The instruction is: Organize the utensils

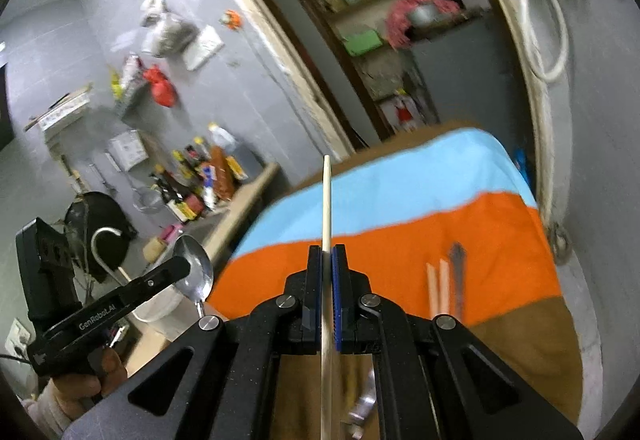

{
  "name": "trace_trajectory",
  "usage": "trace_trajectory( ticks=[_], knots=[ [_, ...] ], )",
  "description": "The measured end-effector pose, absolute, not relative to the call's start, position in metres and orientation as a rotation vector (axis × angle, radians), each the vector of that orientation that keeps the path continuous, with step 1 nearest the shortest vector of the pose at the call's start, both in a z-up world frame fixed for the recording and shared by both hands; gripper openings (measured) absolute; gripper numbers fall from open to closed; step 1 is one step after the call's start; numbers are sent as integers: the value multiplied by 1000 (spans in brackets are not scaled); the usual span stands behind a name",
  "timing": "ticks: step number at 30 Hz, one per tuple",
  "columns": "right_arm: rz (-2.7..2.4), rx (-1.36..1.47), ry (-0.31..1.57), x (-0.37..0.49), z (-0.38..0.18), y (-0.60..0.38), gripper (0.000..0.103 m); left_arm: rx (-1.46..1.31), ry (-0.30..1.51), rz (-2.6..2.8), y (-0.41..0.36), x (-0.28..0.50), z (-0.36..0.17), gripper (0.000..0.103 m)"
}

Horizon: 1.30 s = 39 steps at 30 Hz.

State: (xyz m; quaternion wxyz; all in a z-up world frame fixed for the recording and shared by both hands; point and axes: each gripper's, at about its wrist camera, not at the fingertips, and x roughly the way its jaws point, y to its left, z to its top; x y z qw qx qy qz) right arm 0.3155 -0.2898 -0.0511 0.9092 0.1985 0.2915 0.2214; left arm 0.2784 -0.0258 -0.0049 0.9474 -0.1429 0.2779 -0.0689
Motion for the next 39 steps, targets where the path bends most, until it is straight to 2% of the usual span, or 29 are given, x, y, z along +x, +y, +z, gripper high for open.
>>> trace_trajectory(
  ticks=[10, 18, 26, 39],
  knots=[
    [535, 419, 446, 311, 1, -230, 4, -290, 438, -73, 40, 247, 43, 2],
    [613, 432, 352, 313, 19, -167, 4, -275, 343, 107, 110, 225, 64, 2],
    [640, 420, 300, 315, 14, -116, 4, -227, 307, 324, 157, 214, 61, 2],
    [562, 415, 252, 331, -24, -87, 4, -197, 342, 395, 168, 234, 26, 2]
  ],
)
